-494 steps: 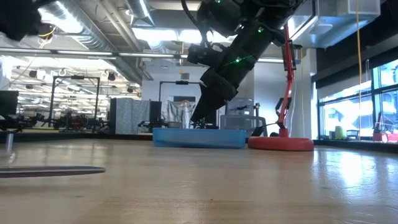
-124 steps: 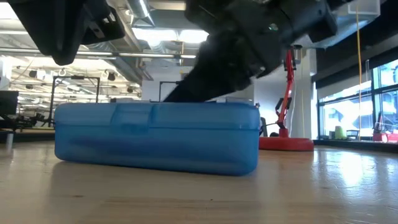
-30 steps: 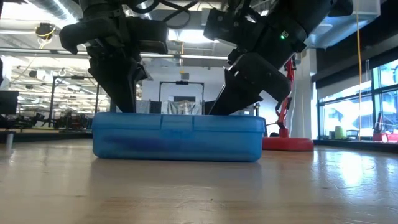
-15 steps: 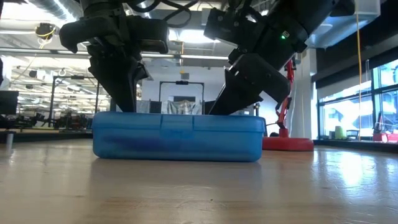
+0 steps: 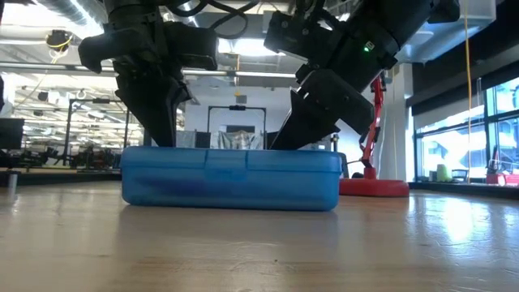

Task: Pick & place school supplies into a supply box
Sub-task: Close the blue supply box, then return to Home Position

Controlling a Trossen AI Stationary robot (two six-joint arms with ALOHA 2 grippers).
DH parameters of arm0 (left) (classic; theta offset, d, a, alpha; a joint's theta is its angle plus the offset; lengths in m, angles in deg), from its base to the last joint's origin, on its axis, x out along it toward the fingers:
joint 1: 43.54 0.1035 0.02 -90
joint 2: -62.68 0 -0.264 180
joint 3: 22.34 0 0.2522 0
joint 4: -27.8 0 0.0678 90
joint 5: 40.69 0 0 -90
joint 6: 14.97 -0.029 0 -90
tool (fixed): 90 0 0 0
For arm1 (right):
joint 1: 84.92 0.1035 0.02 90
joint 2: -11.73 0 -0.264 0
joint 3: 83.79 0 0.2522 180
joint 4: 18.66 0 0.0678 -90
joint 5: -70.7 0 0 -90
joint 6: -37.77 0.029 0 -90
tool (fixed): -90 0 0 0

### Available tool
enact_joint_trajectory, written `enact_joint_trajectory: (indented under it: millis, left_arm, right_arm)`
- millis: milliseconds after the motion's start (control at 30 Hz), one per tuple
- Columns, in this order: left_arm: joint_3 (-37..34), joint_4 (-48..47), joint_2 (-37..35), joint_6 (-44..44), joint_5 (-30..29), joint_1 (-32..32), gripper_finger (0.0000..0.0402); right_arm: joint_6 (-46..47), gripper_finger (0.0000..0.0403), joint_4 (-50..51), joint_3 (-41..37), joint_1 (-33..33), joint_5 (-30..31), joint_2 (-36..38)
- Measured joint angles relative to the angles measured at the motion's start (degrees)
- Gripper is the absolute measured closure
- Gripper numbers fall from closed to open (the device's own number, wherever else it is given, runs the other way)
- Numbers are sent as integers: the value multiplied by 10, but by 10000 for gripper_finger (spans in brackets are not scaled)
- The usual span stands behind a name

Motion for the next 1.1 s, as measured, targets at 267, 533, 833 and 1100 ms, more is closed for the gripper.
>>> enact_joint_trajectory:
  millis: [267,533,833,1100]
  left_arm:
    - [0,0,0,15,8,-3,379]
    - [0,0,0,21,17,-4,382]
    - [27,-39,-28,17,45,-8,377]
    - [38,-35,-142,34,51,-34,381]
  right_arm:
    - [-2,395,0,0,0,5,0]
    - [-2,395,-1,0,0,6,0]
    - [-7,395,13,-3,11,0,30]
    - [-53,395,83,-1,50,-2,123]
